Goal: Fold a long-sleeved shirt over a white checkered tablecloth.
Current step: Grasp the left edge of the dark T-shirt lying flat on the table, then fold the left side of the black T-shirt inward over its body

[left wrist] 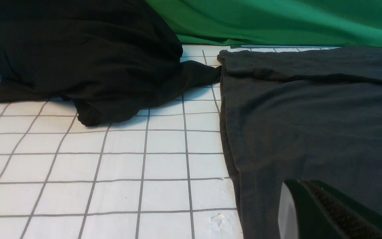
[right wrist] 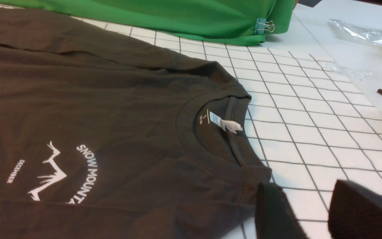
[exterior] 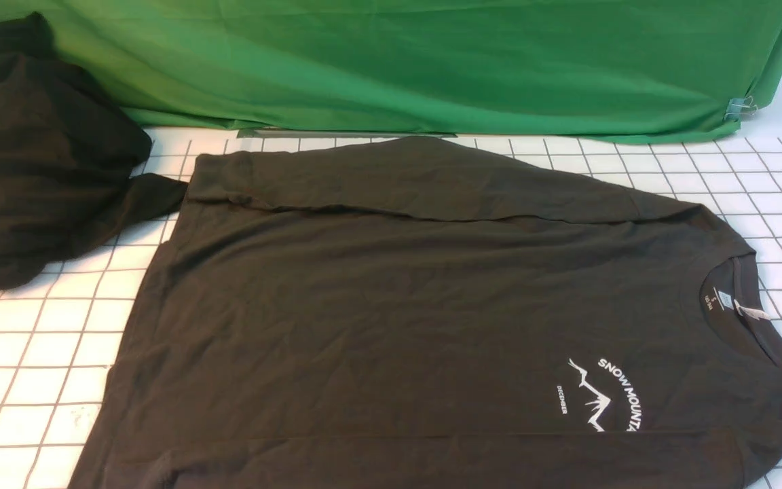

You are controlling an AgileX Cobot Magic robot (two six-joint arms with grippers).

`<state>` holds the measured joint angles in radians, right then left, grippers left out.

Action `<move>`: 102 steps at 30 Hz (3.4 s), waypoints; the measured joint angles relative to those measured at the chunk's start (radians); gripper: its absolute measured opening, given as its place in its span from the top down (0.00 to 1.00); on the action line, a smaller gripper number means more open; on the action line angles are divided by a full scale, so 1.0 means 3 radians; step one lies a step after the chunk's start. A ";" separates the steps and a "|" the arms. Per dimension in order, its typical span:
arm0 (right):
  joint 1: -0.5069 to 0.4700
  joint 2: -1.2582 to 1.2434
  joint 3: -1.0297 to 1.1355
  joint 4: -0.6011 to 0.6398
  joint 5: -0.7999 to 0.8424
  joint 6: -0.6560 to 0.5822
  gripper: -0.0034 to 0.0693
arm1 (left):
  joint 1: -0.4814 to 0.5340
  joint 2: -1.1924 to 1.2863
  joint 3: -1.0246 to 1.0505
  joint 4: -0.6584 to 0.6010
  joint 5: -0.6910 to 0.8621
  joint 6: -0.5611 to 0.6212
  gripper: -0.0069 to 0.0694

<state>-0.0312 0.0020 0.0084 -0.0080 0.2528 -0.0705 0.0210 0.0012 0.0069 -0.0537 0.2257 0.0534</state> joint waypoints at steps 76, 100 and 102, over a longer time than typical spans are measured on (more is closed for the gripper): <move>0.0798 0.2319 -0.2207 0.0913 0.1658 -0.0037 0.94 | -0.1128 0.4816 -0.2231 0.0754 0.1465 -0.1486 0.49; 0.0798 0.2319 -0.2207 0.0914 0.1642 -0.0166 0.91 | -0.1130 0.4630 -0.2285 0.0764 0.1600 -0.1531 0.89; 0.0798 0.2319 -0.2207 0.0914 0.1642 -0.0170 0.91 | -0.1130 0.4458 -0.2403 0.0693 0.1635 -0.1467 0.89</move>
<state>0.2082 0.6978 -0.6536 0.2661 0.7452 -0.1214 -0.3182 1.3386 -0.7140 0.1542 0.7163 -0.3868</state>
